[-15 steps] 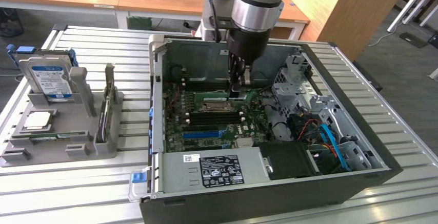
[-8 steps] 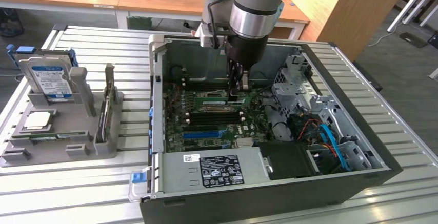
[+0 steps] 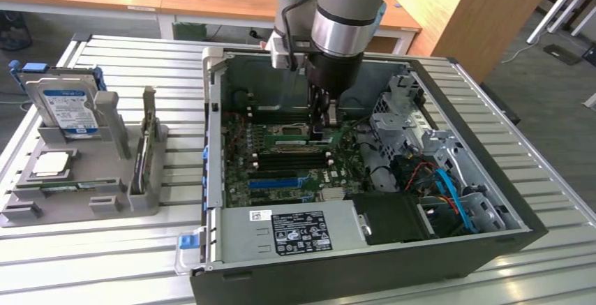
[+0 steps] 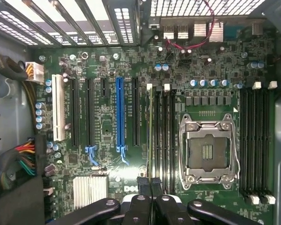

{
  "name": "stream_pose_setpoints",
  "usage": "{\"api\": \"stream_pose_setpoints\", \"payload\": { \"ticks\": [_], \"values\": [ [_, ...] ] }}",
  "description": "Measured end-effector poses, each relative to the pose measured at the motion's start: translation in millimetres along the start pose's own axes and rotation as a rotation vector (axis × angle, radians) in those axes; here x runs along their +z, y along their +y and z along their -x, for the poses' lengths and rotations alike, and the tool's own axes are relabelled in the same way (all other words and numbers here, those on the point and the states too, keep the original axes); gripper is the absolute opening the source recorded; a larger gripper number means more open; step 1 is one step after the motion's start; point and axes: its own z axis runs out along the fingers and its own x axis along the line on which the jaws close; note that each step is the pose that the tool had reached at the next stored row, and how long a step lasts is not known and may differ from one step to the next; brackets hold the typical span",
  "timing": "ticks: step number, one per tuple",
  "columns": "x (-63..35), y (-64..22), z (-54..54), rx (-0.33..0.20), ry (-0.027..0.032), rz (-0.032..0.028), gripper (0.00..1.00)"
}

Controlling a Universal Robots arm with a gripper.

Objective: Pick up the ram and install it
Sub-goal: 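Insert the ram into the slot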

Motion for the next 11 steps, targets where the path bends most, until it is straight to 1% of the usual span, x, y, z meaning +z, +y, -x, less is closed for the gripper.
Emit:
{"api": "stream_pose_setpoints", "payload": {
  "ticks": [6, 11],
  "values": [
    [10.1, 0.3, 0.2, 0.000, 0.0000, -0.0014, 0.12],
    [11.0, 0.3, 0.2, 0.000, 0.0001, -0.0015, 0.12]
  ]
}}
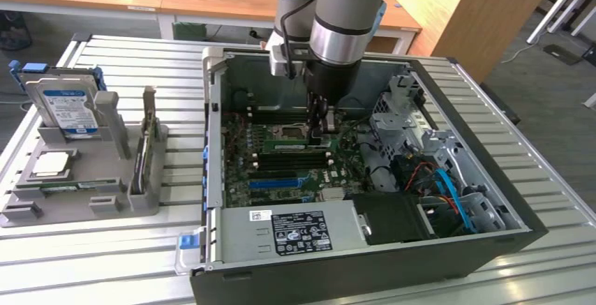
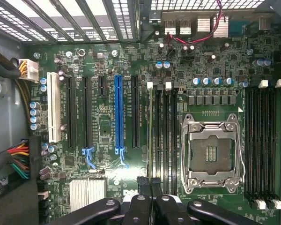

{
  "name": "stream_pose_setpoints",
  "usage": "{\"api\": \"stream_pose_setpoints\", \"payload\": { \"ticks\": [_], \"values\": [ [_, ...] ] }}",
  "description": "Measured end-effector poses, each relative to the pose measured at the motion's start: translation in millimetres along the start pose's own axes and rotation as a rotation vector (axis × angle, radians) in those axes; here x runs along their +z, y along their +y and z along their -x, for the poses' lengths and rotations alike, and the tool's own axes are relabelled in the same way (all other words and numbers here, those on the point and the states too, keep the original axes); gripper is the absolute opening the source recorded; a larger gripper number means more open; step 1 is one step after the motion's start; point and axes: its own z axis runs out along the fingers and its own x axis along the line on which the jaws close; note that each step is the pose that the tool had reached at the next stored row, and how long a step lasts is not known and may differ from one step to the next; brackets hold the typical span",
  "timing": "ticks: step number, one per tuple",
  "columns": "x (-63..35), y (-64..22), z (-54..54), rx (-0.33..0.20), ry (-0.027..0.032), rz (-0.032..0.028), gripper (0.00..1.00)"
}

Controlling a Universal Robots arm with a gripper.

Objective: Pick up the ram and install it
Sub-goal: 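Insert the ram into the slot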

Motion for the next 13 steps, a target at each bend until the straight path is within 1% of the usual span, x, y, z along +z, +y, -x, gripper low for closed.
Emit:
{"api": "stream_pose_setpoints", "payload": {
  "ticks": [5, 13],
  "values": [
    [0.1, 0.0, 0.4, 0.000, -0.0003, -0.0001, 0.12],
    [0.6, 0.2, 6.3, 0.000, -0.0002, 0.0000, 0.12]
  ]
}}
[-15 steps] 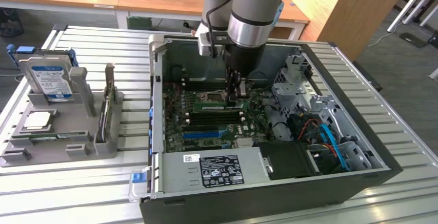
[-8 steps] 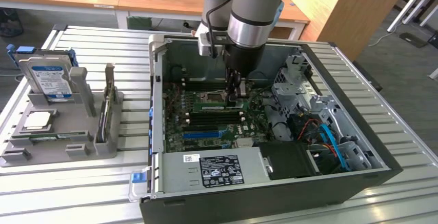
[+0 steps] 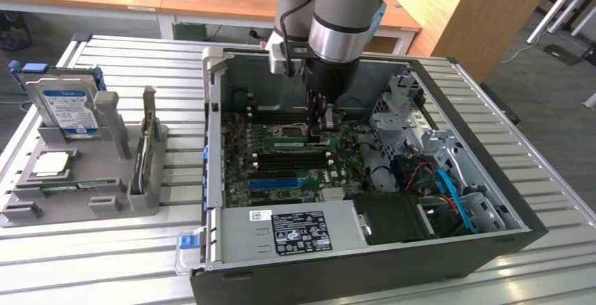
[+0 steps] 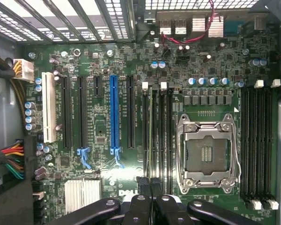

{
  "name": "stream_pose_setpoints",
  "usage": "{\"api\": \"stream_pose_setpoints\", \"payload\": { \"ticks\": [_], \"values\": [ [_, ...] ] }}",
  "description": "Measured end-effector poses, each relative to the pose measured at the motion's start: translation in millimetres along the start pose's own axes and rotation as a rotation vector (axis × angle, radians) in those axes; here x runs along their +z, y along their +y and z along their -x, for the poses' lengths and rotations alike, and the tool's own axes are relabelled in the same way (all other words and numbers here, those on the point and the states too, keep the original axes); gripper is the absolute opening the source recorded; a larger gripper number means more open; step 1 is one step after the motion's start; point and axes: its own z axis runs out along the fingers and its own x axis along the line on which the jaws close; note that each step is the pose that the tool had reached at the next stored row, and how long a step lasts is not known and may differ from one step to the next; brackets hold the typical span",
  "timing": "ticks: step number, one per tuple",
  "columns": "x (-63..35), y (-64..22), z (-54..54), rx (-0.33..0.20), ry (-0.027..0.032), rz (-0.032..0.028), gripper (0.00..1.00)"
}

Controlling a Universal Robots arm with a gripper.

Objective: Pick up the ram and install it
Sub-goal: 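Insert the ram into the slot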

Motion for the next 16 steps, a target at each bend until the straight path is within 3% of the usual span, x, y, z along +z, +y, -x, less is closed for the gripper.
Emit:
{"api": "stream_pose_setpoints", "payload": {
  "ticks": [8, 9, 16],
  "values": [
    [1.2, 0.1, 1.3, 0.001, 0.0001, 0.0000, 0.12],
    [14.7, 12.9, 1.2, 0.001, 0.0001, 0.0001, 0.12],
    [15.2, 13.0, 1.2, 0.001, -0.0001, -0.0001, 0.12]
  ]
}}
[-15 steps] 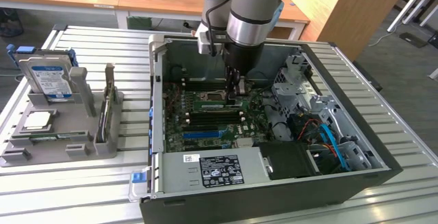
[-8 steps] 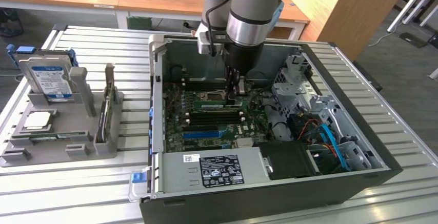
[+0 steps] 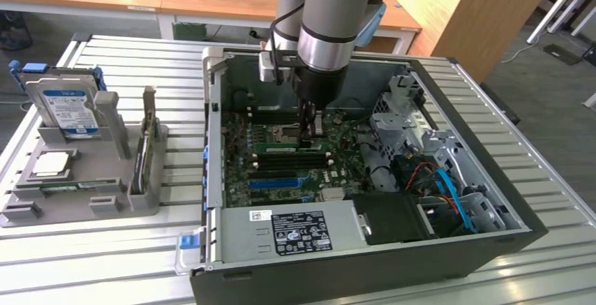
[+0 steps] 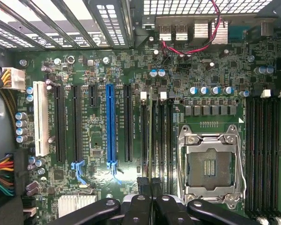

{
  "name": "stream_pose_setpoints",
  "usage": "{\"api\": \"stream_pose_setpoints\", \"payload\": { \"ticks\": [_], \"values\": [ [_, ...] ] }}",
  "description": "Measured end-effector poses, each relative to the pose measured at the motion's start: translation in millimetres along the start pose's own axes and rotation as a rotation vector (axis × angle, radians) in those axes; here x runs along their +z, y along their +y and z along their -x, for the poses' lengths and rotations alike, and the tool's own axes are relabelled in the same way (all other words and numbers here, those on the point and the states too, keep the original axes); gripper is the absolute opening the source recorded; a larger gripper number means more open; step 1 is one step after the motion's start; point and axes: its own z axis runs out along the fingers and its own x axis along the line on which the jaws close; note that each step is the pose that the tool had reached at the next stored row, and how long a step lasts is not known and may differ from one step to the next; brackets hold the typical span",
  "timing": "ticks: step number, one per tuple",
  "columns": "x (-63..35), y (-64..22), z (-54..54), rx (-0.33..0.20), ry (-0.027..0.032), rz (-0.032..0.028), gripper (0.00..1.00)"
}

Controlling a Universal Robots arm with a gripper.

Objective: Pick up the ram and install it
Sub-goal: 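Insert the ram into the slot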

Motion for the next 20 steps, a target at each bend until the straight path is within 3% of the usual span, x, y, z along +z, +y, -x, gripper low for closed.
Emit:
{"api": "stream_pose_setpoints", "payload": {
  "ticks": [13, 20],
  "values": [
    [4.5, 0.1, 0.1, -0.004, 0.0003, 0.0001, 0.12],
    [4.7, -1.3, 0.1, -0.034, -0.0008, -0.0005, 0.12]
  ]
}}
